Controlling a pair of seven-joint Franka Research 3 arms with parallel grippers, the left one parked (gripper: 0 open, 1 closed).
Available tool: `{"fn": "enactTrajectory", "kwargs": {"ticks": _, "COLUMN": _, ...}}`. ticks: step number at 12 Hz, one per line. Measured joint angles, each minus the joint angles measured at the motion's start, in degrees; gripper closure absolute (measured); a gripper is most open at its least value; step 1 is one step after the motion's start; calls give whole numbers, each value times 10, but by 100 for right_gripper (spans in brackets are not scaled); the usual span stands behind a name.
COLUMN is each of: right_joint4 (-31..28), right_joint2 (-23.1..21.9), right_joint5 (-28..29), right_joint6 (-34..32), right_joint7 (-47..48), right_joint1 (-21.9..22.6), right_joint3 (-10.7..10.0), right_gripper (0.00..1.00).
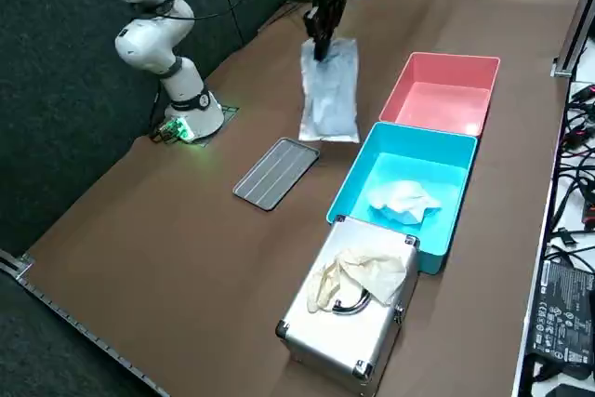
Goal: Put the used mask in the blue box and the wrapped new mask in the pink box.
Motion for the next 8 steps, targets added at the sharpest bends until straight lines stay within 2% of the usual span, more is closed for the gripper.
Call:
{"fn": "enactTrajectory", "kwargs": {"ticks": 4, "right_joint4": 94, "right_joint2": 34, "right_joint5": 59, "right_joint6": 1, "right_joint7": 83, "right_joint1": 9, "right_joint3": 0, "right_gripper": 98}}
{"fn": "enactTrajectory", "kwargs": {"ticks": 8, "right_joint4": 177, "right_joint2": 111, "right_joint5": 64, "right_joint6": 9, "right_joint7": 186, "right_joint1": 54, "right_joint3": 1, "right_gripper": 98}}
